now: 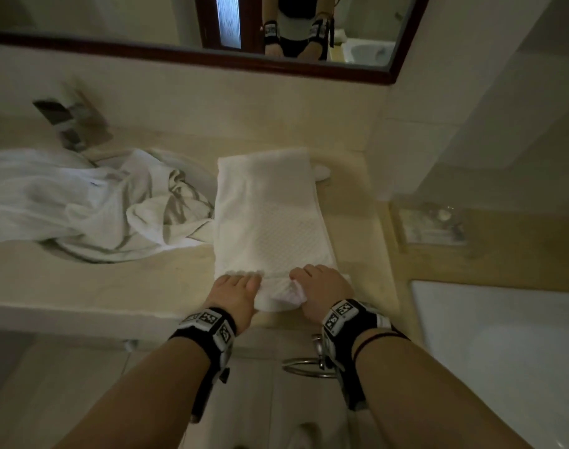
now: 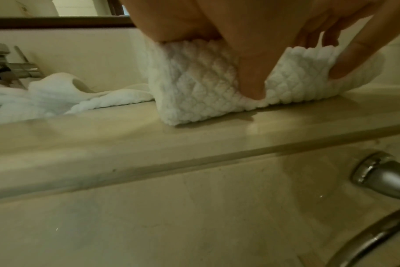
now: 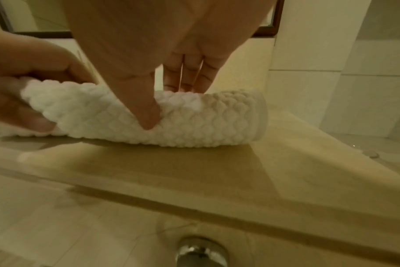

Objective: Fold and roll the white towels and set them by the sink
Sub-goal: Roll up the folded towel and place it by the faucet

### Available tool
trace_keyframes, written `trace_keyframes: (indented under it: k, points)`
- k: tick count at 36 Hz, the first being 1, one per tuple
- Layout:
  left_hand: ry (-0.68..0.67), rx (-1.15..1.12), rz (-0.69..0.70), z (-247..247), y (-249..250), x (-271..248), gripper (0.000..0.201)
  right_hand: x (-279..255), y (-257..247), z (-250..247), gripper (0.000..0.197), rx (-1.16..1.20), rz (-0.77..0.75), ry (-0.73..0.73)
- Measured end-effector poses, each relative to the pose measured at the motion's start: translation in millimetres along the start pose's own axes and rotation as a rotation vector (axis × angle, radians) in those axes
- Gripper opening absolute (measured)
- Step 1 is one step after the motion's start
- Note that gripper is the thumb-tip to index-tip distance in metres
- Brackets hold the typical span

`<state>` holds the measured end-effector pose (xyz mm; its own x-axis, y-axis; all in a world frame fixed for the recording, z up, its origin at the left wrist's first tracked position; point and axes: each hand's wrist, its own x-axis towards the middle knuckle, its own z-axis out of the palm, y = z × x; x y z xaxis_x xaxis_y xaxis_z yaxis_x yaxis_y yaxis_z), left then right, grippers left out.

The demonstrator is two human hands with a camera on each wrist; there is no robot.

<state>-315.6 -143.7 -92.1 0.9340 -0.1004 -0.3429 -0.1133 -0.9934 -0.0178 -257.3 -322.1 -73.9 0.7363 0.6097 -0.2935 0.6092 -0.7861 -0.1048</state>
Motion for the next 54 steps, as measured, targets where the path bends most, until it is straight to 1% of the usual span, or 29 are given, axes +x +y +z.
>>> trace_keyframes:
  k: [4,7,10,12,13,14,16,17,20,22,24,28,29,31,32,33,36,37,39,41,43,46,48,50,51,53,54]
  points:
    - [-0.022,-0.039,0.017,-9.6,-12.5,-1.9,0.062,-1.5,-3.1,-3.5,0.039,-0.013,-0.017,-0.043]
    - [-0.06,-0.061,-0.073,-21.6,-19.5,-1.0,0.055,6.1,-2.5,-9.7,0.039,0.01,-0.01,-0.085]
    - [-0.087,-0.05,-0.153,-31.5,-15.7,2.2,0.053,18.5,-0.9,-16.9,0.036,-0.034,-0.004,-0.142]
    - [-0.042,-0.037,-0.175,-33.2,-10.3,5.4,0.059,29.1,1.3,-21.3,0.036,-0.045,0.011,-0.188]
    - [0.002,-0.033,-0.173,-31.7,-7.1,6.3,0.061,35.4,2.6,-22.7,0.037,-0.039,0.011,-0.213]
    - [0.054,-0.019,-0.153,-28.6,-3.3,6.6,0.061,41.2,4.3,-23.2,0.037,-0.037,0.009,-0.235]
    - [0.091,0.028,-0.139,-24.2,3.4,5.3,0.064,51.4,5.5,-23.4,0.038,-0.055,0.004,-0.241]
    - [0.066,0.051,-0.145,-20.9,5.8,4.9,0.066,55.2,5.3,-22.6,0.039,-0.073,0.003,-0.219]
    - [-0.034,0.081,-0.19,-15.9,6.1,12.3,0.076,60.6,4.3,-21.3,0.042,-0.161,0.009,-0.091]
    - [-0.063,0.104,-0.2,-18.4,4.3,21.7,0.079,62.1,1.9,-16.3,0.041,-0.12,-0.001,0.002]
    - [-0.088,0.102,-0.205,-21.5,2.9,30.2,0.082,61.6,-1.0,-11.4,0.038,-0.053,-0.04,0.175]
    - [-0.104,0.134,-0.169,-24.8,-0.8,39.9,0.082,52.2,9.1,-3.6,0.035,-0.018,-0.121,0.235]
    - [-0.096,0.128,-0.158,-25.0,-2.3,41.5,0.082,49.7,12.9,-4.8,0.038,-0.033,-0.135,0.187]
    - [-0.08,0.101,-0.133,-27.1,-6.5,45.6,0.081,45.7,19.0,-10.7,0.056,-0.085,-0.176,0.026]
    - [-0.082,0.089,-0.114,-29.7,-8.5,47.5,0.081,45.8,22.5,-11.8,0.062,-0.14,-0.183,-0.012]
    - [-0.088,0.079,-0.092,-32.7,-10.6,49.8,0.082,46.2,24.4,-13.6,0.061,-0.167,-0.181,-0.04]
    - [-0.109,0.026,-0.042,-40.3,-19.0,55.2,0.083,52.0,20.3,-20.1,0.055,-0.126,-0.127,-0.069]
    - [-0.101,0.005,-0.029,-41.5,-21.9,55.4,0.082,54.7,18.4,-23.9,0.052,-0.115,-0.111,-0.083]
    - [-0.043,0.003,0.013,-42.7,-25.1,53.4,0.077,59.9,16.4,-30.8,0.047,-0.113,-0.072,-0.136]
    - [0.012,0.075,0.067,-42.9,-25.0,51.1,0.076,64.1,18.3,-37.8,0.041,-0.089,-0.016,-0.209]
    - [0.006,0.174,0.12,-42.3,-20.6,50.6,0.078,64.7,22.0,-45.7,0.041,-0.031,0.038,-0.311]
    - [0.012,0.227,0.191,-41.8,-7.5,53.5,0.08,59.9,29.5,-52.7,0.043,0.076,0.111,-0.452]
    - [0.004,0.229,0.214,-41.7,0.6,57.2,0.074,54.8,32.1,-53.6,0.042,0.133,0.152,-0.477]
    - [-0.001,0.187,0.197,-41.6,5.4,62.8,0.065,49.6,33.0,-52.1,0.046,0.094,0.149,-0.459]
    - [-0.006,0.161,0.189,-42.6,6.5,66.3,0.062,46.8,34.7,-49.3,0.05,0.023,0.131,-0.414]
    - [-0.028,0.111,0.167,-48.9,7.3,72.9,0.057,40.3,37.5,-43.6,0.054,-0.061,0.083,-0.237]
    - [-0.033,0.082,0.151,-53.3,6.9,76.8,0.054,37.2,38.7,-40.8,0.052,-0.042,0.054,-0.122]
